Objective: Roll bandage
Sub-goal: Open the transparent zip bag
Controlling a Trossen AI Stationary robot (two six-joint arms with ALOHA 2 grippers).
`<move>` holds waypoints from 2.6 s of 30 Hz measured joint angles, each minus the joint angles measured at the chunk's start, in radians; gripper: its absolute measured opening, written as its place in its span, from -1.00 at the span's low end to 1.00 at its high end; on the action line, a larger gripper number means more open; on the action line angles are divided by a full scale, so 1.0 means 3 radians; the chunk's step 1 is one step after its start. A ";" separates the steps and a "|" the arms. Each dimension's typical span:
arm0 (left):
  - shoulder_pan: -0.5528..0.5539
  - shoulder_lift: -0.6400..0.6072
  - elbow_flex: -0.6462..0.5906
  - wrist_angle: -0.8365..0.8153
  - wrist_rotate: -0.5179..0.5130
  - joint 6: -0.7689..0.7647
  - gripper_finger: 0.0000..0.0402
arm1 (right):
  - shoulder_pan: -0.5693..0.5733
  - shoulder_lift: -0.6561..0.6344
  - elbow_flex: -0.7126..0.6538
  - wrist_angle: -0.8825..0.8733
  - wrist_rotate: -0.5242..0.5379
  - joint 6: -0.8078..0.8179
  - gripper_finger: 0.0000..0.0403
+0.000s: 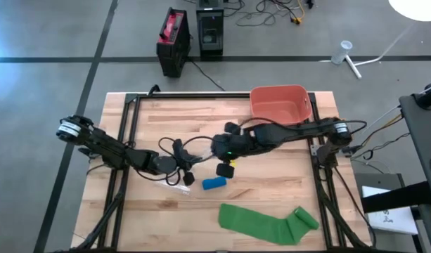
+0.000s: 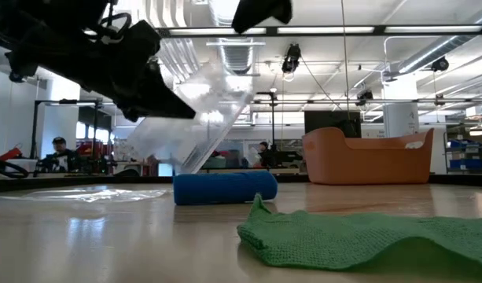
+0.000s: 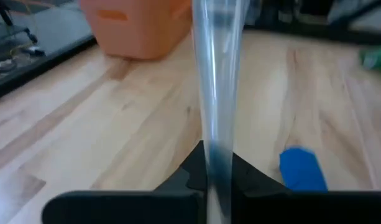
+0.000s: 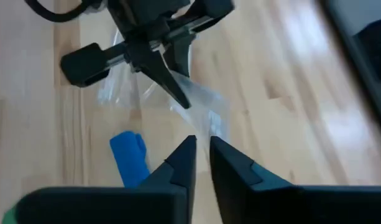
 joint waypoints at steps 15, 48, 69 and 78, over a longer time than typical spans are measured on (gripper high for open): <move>-0.0006 -0.0419 -0.0949 0.3055 0.0814 0.0417 -1.00 | 0.0647 -0.0638 -0.1466 0.1931 0.0564 -0.0150 -0.17; -0.0005 -0.0401 -0.0610 0.3177 0.1619 0.0792 -0.99 | 0.0554 -0.0251 -0.1713 0.4499 0.0763 -0.1043 -0.97; 0.0158 -0.0695 -0.0613 0.1905 0.1401 0.0762 -0.05 | 0.0585 -0.0439 -0.0743 0.0299 0.0257 -0.0022 -1.00; 0.0154 -0.0474 -0.0125 0.1272 0.1612 0.0733 -0.05 | 0.0558 -0.0239 -0.0758 0.0491 0.0263 -0.0294 -1.00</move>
